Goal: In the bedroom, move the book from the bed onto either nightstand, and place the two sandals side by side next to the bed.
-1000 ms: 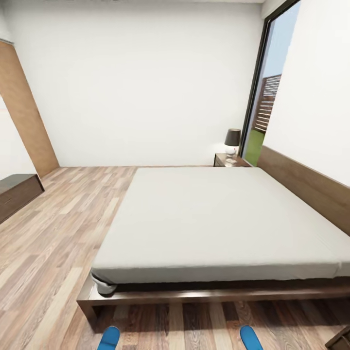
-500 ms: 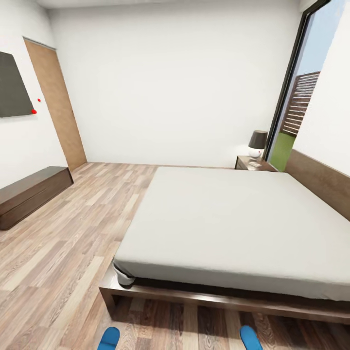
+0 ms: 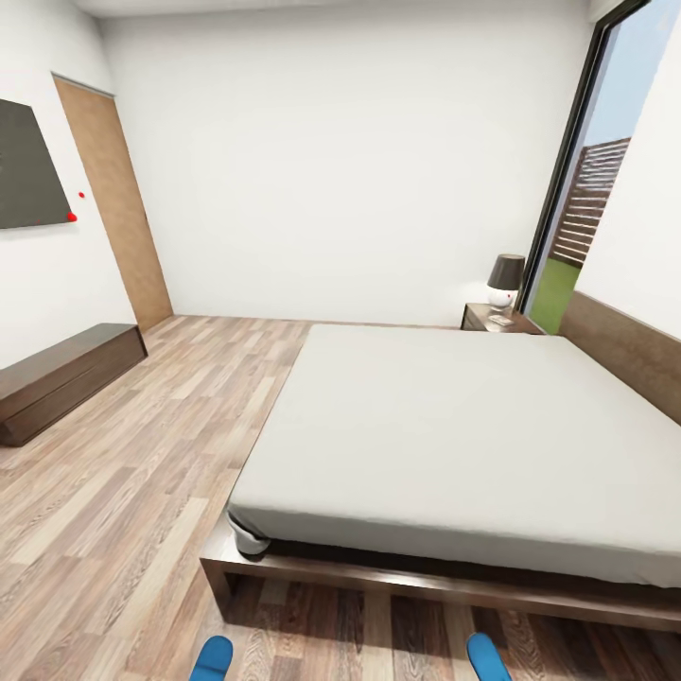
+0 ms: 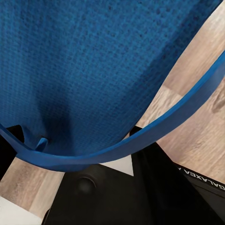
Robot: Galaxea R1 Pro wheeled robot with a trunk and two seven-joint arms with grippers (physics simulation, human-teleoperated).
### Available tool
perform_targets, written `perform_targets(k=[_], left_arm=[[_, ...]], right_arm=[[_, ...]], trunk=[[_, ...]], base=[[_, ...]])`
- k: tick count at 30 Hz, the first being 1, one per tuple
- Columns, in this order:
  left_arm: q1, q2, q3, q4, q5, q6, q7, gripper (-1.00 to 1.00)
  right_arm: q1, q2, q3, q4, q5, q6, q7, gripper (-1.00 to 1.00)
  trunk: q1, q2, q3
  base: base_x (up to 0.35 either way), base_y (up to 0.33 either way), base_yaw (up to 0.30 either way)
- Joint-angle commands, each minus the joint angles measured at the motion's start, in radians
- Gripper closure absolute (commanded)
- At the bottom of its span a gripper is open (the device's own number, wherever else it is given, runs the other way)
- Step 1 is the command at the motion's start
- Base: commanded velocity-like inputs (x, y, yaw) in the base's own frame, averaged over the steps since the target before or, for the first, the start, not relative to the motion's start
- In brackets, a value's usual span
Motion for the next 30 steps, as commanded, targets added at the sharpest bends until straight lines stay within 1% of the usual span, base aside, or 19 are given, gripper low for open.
perform_targets(k=[1, 9, 30], left_arm=[[-0.001, 0.000, -0.009, 0.001, 0.004, 0.004, -0.002, 1.00], [-0.001, 0.000, -0.009, 0.001, 0.004, 0.004, -0.002, 1.00], [-0.001, 0.000, -0.009, 0.001, 0.004, 0.004, -0.002, 1.00]], right_arm=[[-0.001, 0.000, 0.009, -0.001, -0.010, 0.004, -0.001, 1.00], [-0.001, 0.000, 0.008, -0.001, -0.010, 0.003, -0.001, 1.00], [-0.001, 0.000, 0.008, 0.000, -0.010, 0.004, -0.001, 1.00]], trunk=[[0.000, -0.001, -0.001], [0.000, -0.001, -0.001], [0.000, -0.001, -0.001]], base=[[0.000, 0.057, 0.000], [0.000, 0.104, 0.000], [0.000, 0.004, 0.000]])
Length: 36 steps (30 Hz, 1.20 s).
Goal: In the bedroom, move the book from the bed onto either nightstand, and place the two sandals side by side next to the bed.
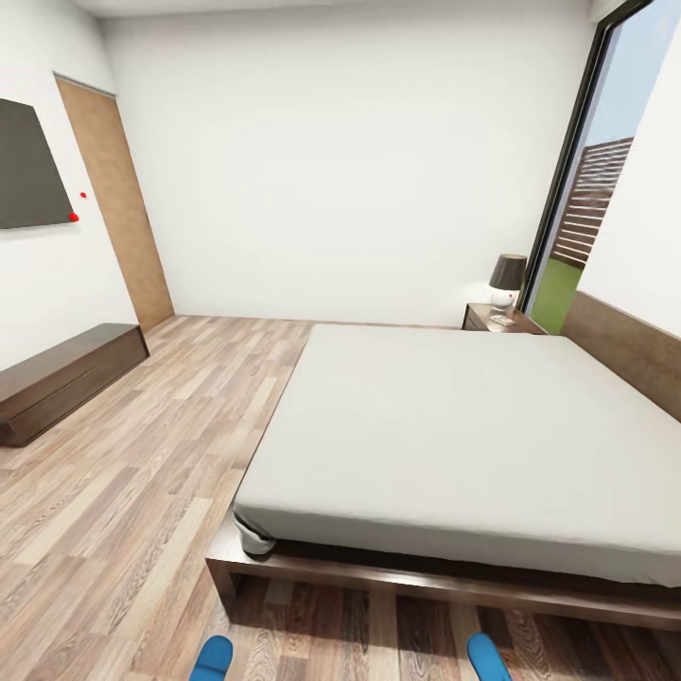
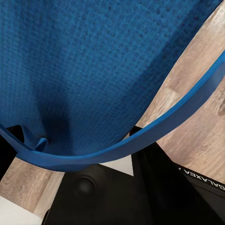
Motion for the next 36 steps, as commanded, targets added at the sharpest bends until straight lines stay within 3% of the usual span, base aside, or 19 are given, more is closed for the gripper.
perform_targets(k=[1, 25, 29, 33, 36], left_arm=[[-0.001, 0.000, -0.009, 0.001, 0.004, 0.004, -0.002, 1.00], [-0.001, 0.000, -0.009, -0.008, 0.006, 0.006, -0.003, 1.00], [-0.001, -0.008, -0.010, -0.051, 0.004, 0.014, 0.005, 1.00], [-0.001, -0.018, -0.010, -0.112, 0.002, 0.076, 0.021, 1.00], [-0.001, -0.023, -0.010, -0.151, 0.002, 0.169, 0.038, 1.00]], right_arm=[[-0.001, 0.000, 0.008, -0.001, -0.009, 0.004, -0.001, 1.00], [-0.001, 0.002, 0.005, -0.008, -0.011, -0.001, 0.007, 1.00], [-0.002, 0.004, 0.002, -0.010, -0.013, 0.001, 0.008, 1.00], [-0.002, 0.005, 0.000, -0.011, -0.014, 0.004, 0.007, 1.00], [-0.002, 0.026, -0.002, -0.017, -0.017, 0.006, 0.008, 1.00]], trunk=[[0.000, -0.001, -0.001], [0.000, -0.001, -0.001], [0.000, -0.001, -0.001], [0.000, -0.001, -0.001], [0.000, -0.001, -0.001]], base=[[0.000, 0.000, 0.000], [0.000, 0.000, 0.000], [0.000, 0.000, 0.000], [0.000, 0.000, 0.000], [0.000, 0.000, 0.000]])
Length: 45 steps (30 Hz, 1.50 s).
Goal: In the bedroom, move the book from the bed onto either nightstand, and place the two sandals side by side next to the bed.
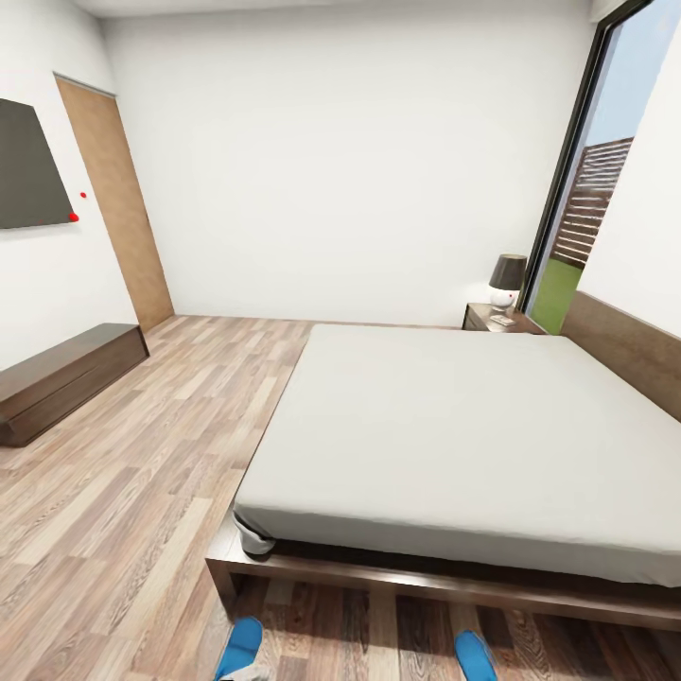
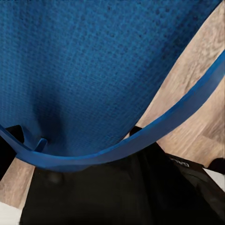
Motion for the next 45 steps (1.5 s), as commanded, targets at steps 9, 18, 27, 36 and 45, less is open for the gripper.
perform_targets(k=[9, 18, 27, 36, 45], left_arm=[[-0.001, -0.007, -0.008, -0.056, 0.006, 0.176, 0.003, 1.00], [-0.002, -0.006, -0.008, -0.125, 0.005, 0.213, 0.000, 1.00], [-0.004, -0.006, -0.007, -0.138, 0.006, 0.215, 0.003, 1.00], [-0.005, -0.006, -0.005, -0.139, 0.008, 0.216, 0.004, 1.00], [-0.005, -0.006, -0.005, -0.138, 0.010, 0.216, 0.004, 1.00]], right_arm=[[-0.003, 0.147, 0.005, -0.009, -0.019, 0.015, -0.006, 1.00], [-0.036, 0.177, 0.004, -0.009, -0.195, 0.026, -0.006, 1.00], [-0.063, 0.188, 0.005, -0.081, -0.296, 0.035, -0.007, 1.00], [-0.064, 0.188, 0.005, -0.088, -0.300, 0.031, -0.007, 1.00], [-0.064, 0.189, 0.005, -0.088, -0.302, 0.032, -0.016, 1.00]], trunk=[[0.000, -0.001, -0.001], [0.000, -0.001, -0.001], [0.011, -0.022, -0.010], [0.046, -0.085, -0.039], [0.080, -0.148, -0.073]], base=[[0.000, 0.000, 0.000], [0.000, 0.000, 0.000], [0.000, 0.000, 0.000], [0.000, 0.000, 0.000], [0.000, 0.000, 0.026]])
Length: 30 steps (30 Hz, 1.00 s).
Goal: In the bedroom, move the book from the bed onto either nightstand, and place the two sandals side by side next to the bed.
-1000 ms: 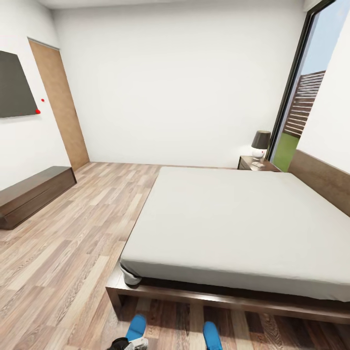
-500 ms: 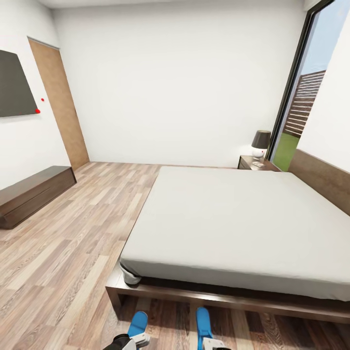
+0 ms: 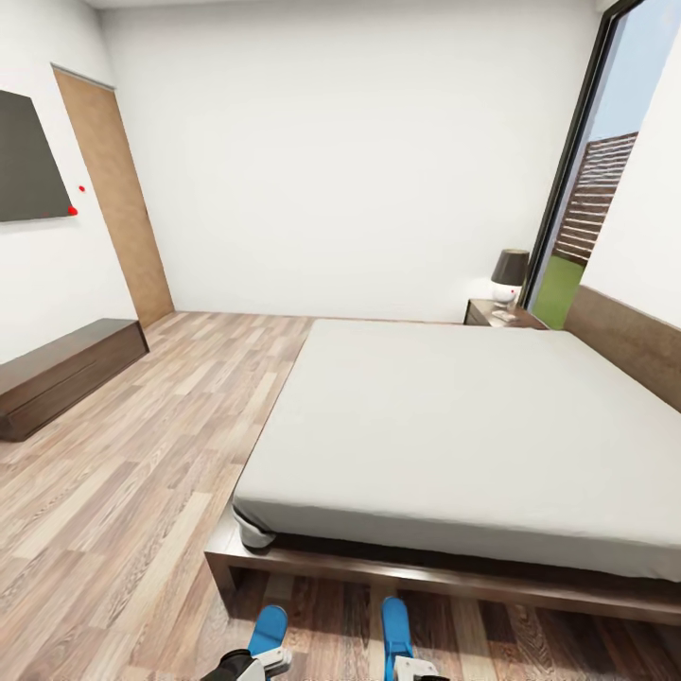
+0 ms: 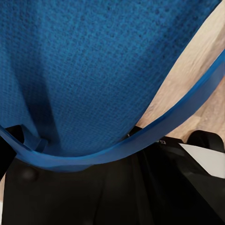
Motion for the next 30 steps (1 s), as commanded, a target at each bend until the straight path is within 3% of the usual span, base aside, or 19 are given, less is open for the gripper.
perform_targets(k=[1, 14, 26, 30], left_arm=[[-0.001, 0.001, -0.007, -0.002, 0.009, 0.004, 0.003, 1.00], [-0.001, 0.001, -0.007, -0.002, 0.010, 0.004, 0.002, 1.00], [-0.002, -0.004, -0.007, -0.003, 0.012, 0.008, 0.004, 1.00], [-0.008, -0.027, -0.007, -0.004, 0.013, 0.091, 0.006, 1.00]], right_arm=[[-0.001, 0.000, 0.006, -0.001, -0.007, 0.003, -0.006, 1.00], [-0.001, 0.003, 0.007, -0.001, -0.009, 0.004, -0.034, 1.00], [-0.001, 0.013, 0.007, -0.004, -0.009, 0.005, -0.035, 1.00], [-0.021, 0.018, 0.005, -0.017, -0.022, 0.027, -0.036, 1.00]], trunk=[[0.004, -0.008, -0.006], [0.054, -0.099, -0.066], [0.100, -0.183, -0.106], [0.115, -0.211, -0.119]], base=[[0.000, 0.000, 0.054], [0.000, 0.000, 0.048], [0.000, 0.000, 0.003], [0.000, 0.000, 0.000]])
